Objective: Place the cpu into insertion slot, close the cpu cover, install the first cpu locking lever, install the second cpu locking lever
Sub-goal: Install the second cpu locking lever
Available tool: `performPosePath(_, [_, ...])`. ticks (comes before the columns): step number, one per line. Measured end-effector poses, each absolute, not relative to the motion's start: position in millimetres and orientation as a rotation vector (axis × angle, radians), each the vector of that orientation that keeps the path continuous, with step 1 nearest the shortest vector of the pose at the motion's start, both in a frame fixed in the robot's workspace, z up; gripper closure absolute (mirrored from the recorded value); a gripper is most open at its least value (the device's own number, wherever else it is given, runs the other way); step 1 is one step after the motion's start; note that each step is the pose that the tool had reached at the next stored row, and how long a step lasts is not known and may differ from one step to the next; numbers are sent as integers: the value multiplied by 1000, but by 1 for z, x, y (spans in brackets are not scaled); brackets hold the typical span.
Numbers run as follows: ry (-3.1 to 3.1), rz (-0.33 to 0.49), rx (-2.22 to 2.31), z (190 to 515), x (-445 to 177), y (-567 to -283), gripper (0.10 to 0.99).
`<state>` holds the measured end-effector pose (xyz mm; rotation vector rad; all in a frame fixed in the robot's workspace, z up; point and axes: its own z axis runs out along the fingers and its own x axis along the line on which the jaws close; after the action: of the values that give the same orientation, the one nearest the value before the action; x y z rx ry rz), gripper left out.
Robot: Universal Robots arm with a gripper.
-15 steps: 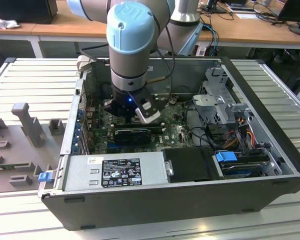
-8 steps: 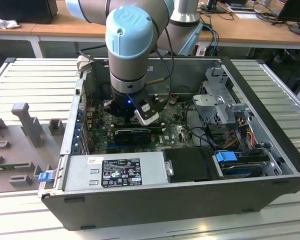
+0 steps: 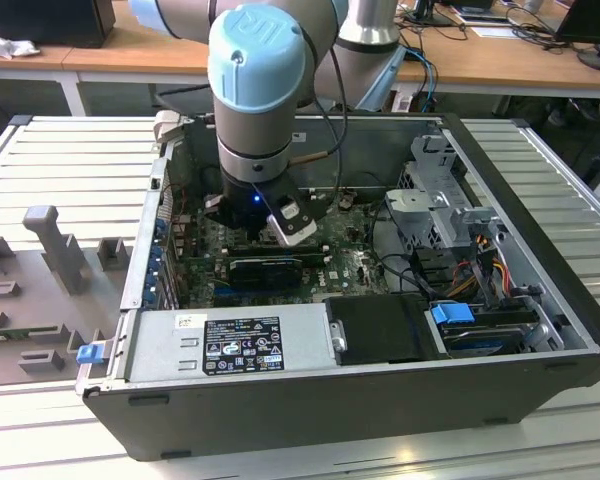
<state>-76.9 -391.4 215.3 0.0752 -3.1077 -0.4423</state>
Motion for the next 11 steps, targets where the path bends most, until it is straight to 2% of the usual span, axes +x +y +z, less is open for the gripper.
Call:
performPosePath(4, [-3108, -443, 75, 235, -77, -391, 980])
performPosePath(11, [-3102, -452, 74, 238, -45, -391, 980])
